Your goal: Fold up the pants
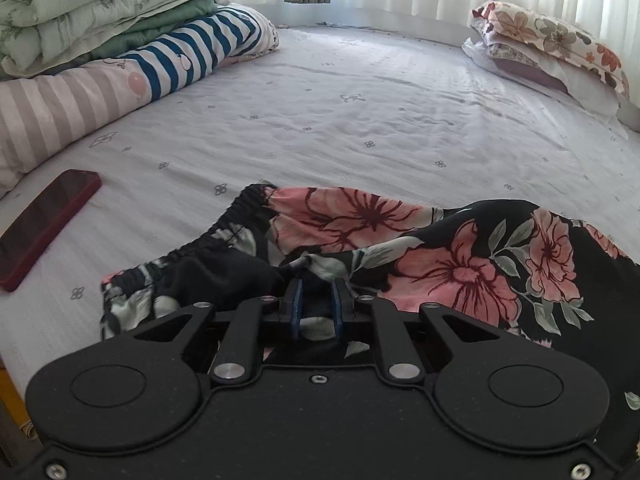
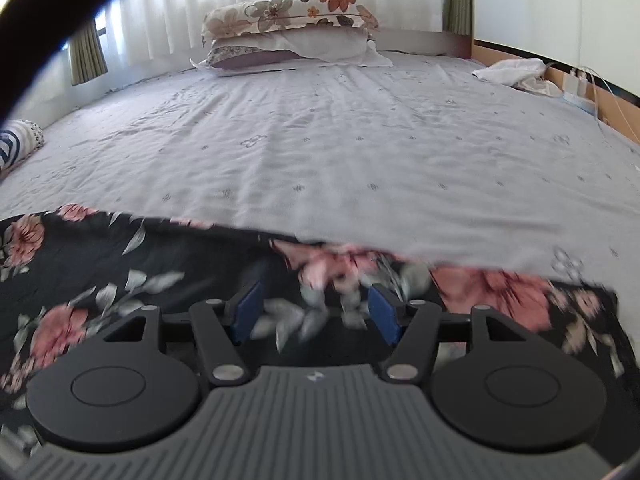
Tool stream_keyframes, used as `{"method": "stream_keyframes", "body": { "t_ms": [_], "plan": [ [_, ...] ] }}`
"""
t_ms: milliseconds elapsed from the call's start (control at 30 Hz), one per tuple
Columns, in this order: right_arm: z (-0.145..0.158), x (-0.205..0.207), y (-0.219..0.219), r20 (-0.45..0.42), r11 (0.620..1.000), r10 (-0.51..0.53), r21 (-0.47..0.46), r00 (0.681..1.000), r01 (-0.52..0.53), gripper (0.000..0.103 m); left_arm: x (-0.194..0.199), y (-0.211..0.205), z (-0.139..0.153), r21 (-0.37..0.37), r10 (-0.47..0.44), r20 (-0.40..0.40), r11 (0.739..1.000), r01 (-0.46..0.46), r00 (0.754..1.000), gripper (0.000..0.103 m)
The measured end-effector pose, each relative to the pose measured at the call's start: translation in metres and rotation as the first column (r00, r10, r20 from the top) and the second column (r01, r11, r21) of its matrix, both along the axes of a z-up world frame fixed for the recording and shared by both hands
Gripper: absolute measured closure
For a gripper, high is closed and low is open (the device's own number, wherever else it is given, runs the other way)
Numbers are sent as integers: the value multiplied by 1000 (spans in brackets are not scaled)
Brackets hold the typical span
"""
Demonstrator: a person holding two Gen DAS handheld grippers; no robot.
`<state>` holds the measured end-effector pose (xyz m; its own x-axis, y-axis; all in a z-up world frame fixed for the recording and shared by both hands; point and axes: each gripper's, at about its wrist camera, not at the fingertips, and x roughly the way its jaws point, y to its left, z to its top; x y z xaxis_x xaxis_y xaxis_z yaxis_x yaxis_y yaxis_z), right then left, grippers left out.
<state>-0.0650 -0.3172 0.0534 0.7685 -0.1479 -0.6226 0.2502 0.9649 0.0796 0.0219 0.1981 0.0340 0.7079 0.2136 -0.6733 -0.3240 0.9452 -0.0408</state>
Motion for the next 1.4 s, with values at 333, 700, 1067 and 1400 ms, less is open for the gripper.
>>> {"method": "stream_keyframes", "body": {
  "t_ms": [333, 700, 1067, 1400],
  "plan": [
    [-27, -40, -37, -62, 961, -272, -63, 960, 268, 30, -20, 25, 11, -31, 27, 28, 999, -26, 999, 73],
    [-16, -42, -24, -11, 953, -304, 4, 953, 304, 30, 48, 44, 19, -64, 44, 2, 997, -44, 999, 69],
    [-21, -32, -6, -38, 964, -268, -17, 963, 267, 30, 58, 69, 26, 78, 75, -20, 994, -74, 997, 12],
    [-24, -21, 9, -51, 973, -227, -56, 972, 224, 30, 95, 84, -8, -75, -69, -149, 996, 58, 986, 39]
  ]
}}
